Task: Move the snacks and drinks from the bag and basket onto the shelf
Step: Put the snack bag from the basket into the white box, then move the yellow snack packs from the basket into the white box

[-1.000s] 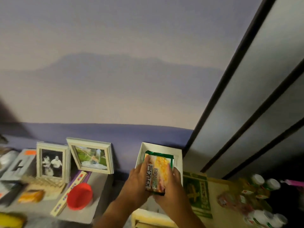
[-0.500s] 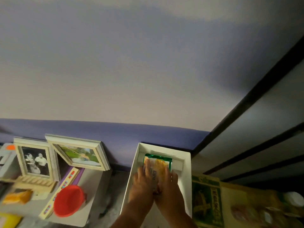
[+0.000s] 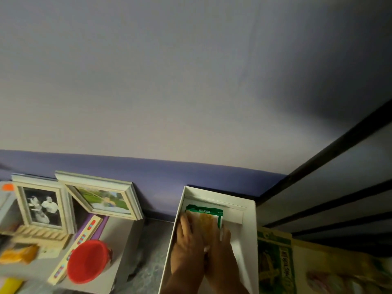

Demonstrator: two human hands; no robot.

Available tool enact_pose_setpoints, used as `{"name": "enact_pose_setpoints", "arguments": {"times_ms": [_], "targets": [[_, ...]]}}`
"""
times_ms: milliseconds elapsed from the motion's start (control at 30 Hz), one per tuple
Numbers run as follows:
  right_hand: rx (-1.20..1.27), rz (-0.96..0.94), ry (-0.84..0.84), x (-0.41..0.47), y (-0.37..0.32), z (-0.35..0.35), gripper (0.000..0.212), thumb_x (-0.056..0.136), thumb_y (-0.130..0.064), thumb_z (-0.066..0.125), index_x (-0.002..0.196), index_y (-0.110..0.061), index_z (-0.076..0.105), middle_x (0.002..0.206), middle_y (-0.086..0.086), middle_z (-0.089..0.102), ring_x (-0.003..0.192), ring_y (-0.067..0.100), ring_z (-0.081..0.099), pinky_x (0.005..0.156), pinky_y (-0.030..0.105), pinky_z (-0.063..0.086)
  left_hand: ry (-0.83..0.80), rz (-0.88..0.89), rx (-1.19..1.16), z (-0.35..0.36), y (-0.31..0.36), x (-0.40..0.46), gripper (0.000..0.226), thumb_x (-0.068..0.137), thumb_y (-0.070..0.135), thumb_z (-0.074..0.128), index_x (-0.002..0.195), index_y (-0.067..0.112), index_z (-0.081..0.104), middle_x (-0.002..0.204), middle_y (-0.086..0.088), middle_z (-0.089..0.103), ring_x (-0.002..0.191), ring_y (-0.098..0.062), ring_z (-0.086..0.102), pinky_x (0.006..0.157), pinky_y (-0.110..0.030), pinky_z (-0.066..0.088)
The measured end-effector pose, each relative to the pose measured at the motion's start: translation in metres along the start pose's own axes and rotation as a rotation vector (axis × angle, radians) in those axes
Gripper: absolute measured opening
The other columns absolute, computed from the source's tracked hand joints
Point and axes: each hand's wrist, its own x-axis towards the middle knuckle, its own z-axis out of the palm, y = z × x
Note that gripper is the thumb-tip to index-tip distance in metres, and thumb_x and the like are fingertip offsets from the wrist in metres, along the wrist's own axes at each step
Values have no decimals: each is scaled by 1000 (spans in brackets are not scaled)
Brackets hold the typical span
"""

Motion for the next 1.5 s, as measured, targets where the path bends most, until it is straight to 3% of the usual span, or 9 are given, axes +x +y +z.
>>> {"name": "enact_pose_setpoints", "arguments": {"times_ms": [67,100,233,333,467,667,967,1233,1500], "targets": [[-66,0,-81,-11,-2,-19,100,80,-54,71,146,-39,-4,157,5,25,122,18,55,96,32,51,31,53,27,-12,3,-11,95,94,32,61,154,16,-12,157,-21,-23,149,-37,5,114,-37,35],[-97,8,-92,-17,-5,-29,100,81,-55,68,149,-38,-3,161,3,14,131,20,47,101,33,46,44,87,52,-21,5,-16,89,96,36,57,155,16,-7,159,-20,-20,150,-37,1,118,-40,28],[-163,33,17,-48,-26,-66,84,89,-60,51,155,-30,7,164,-2,6,143,20,28,113,34,32,158,208,82,-70,2,-35,51,90,33,54,138,22,39,145,-4,39,131,-22,39,108,-35,37],[-156,-15,92,-74,-48,-90,79,90,-60,48,154,-27,14,164,-4,10,144,20,25,115,34,28,350,190,17,-125,-16,-55,28,88,29,47,114,26,56,116,3,58,104,-17,55,88,-32,45],[-178,-141,162,-117,-94,-119,75,93,-58,47,154,-26,18,164,-5,9,146,20,22,116,34,27,687,177,-185,-201,-63,-96,30,87,37,57,108,18,67,103,-3,66,88,-26,65,74,-38,54],[-173,-386,183,-206,-160,-124,78,93,-61,44,156,-26,13,165,-5,4,149,21,14,121,34,18,918,-14,-417,-284,-167,-210,53,92,54,55,131,17,55,131,-6,58,118,-28,55,97,-45,47],[-150,-648,160,-351,-230,-88,79,91,-69,39,155,-32,10,165,-8,3,150,20,11,120,38,19,715,-51,-57,-266,-304,-396,88,83,84,23,154,31,26,162,7,21,148,-16,22,118,-39,21],[-175,-700,37,-456,-307,20,81,88,-72,40,154,-37,8,165,-12,1,151,22,8,120,47,25,652,-99,-31,-227,-453,-546,81,83,85,22,153,44,15,160,21,10,148,-8,17,119,-35,22],[-160,-699,94,-568,-400,146,77,91,-68,41,155,-33,16,164,-11,13,149,16,16,119,39,24,586,-79,-32,-242,-611,-647,89,79,87,18,155,41,11,161,20,7,148,-10,16,120,-36,21]]}}
